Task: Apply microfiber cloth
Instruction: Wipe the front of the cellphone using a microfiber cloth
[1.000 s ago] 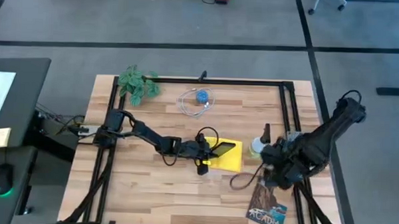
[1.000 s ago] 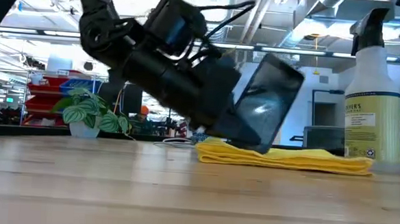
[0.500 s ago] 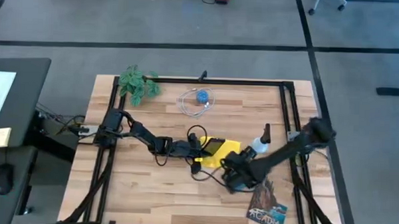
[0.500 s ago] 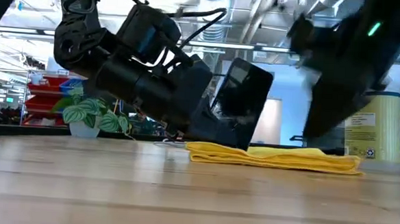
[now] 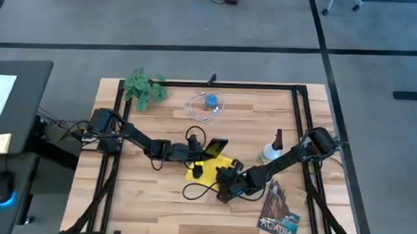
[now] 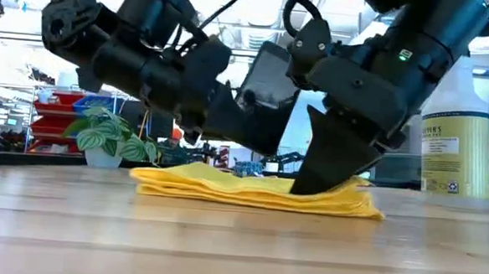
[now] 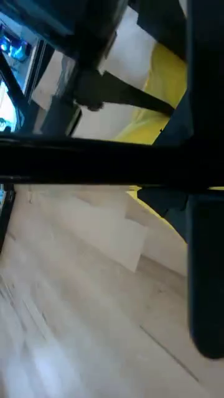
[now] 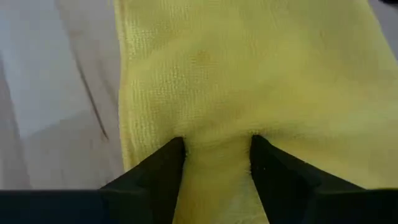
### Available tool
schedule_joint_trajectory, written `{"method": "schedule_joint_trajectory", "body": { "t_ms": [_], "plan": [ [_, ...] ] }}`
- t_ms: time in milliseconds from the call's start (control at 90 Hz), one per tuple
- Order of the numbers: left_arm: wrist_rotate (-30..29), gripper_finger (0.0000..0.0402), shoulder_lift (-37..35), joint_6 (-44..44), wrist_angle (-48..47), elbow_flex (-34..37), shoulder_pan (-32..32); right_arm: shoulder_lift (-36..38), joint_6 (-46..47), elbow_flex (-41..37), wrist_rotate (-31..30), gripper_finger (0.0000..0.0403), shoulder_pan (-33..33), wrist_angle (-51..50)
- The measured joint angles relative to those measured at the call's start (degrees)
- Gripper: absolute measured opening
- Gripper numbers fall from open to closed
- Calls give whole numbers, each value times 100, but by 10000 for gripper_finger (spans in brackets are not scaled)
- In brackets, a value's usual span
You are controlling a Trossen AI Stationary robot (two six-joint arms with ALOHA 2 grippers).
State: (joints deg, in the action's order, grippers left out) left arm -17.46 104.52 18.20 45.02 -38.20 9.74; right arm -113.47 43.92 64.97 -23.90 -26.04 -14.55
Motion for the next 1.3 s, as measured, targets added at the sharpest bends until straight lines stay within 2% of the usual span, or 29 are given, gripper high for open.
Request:
{"method": "schedule_joint_trajectory", "body": {
  "t_ms": [344,578,767,867,1300],
  "plan": [
    [-240,11,-106,52,-81,-11,298,984,-196,-15,-71,168,-302,-1366],
    [-319,11,-106,-77,-304,-11,368,890,-194,-15,-320,168,-367,-842],
    [262,11,2,-552,-794,-15,413,555,-195,-15,-479,168,-343,-468],
    [370,11,142,-639,-900,-30,413,433,-196,-16,-470,168,-310,-402],
    [348,11,240,-592,-723,-31,397,692,-195,-11,-474,168,-360,-371]
  ]
}}
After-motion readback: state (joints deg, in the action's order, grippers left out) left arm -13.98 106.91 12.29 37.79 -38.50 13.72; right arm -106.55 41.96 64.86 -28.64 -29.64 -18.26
